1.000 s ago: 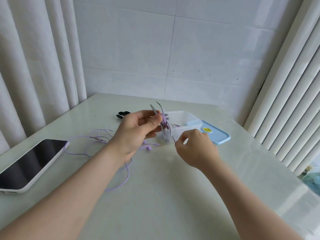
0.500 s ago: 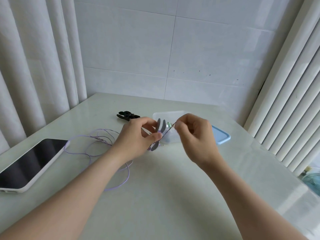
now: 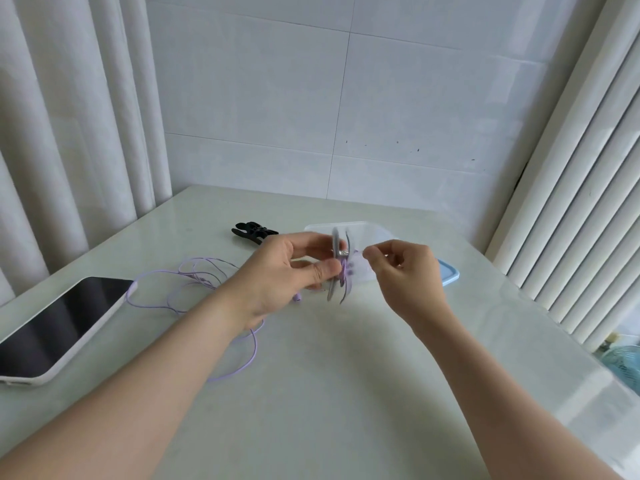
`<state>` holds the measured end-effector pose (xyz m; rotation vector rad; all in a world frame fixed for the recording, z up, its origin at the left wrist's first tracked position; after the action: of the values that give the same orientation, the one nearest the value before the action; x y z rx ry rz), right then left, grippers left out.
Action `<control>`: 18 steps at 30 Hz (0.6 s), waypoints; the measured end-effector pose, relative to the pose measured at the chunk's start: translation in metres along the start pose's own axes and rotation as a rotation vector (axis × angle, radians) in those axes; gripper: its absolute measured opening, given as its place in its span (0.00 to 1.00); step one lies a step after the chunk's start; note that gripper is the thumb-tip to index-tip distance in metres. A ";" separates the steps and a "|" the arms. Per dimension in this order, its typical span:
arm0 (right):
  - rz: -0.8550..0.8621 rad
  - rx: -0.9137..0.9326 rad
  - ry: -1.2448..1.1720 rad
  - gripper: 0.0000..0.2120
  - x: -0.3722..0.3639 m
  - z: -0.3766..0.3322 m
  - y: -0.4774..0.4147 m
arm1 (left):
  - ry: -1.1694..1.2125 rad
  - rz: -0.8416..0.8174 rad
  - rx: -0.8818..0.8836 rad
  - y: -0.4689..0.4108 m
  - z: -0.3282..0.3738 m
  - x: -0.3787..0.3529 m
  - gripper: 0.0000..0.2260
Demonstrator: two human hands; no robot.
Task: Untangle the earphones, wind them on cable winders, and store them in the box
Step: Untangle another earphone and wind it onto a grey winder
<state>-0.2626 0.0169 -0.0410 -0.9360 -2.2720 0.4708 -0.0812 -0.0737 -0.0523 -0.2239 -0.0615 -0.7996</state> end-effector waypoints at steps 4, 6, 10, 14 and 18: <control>-0.107 0.016 -0.022 0.06 -0.010 -0.009 0.007 | 0.318 0.131 0.017 -0.004 0.003 0.010 0.08; -0.218 0.042 -0.078 0.06 -0.021 -0.018 0.013 | 0.376 0.220 0.039 -0.005 0.000 0.017 0.08; -0.400 0.138 -0.050 0.05 -0.038 -0.029 0.025 | 0.339 0.376 0.100 -0.004 -0.007 0.030 0.09; -0.420 0.312 0.172 0.08 -0.046 -0.033 0.031 | 0.166 0.495 0.106 0.001 -0.008 0.037 0.05; -0.399 0.545 0.229 0.07 -0.044 -0.049 0.035 | -0.128 0.531 0.075 0.002 -0.011 0.037 0.07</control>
<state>-0.1878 0.0135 -0.0414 -0.2409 -1.9036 0.7102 -0.0542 -0.1011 -0.0581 -0.2073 -0.1457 -0.2528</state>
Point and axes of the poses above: each hand's wrist, its own y-axis away from the middle knuckle, its own x-axis out of the back of the hand, z = x × y, the point moved 6 cm from there along -y, towards the middle knuckle, and after that the axes turned 7 degrees about x, right-handed, at the moved point
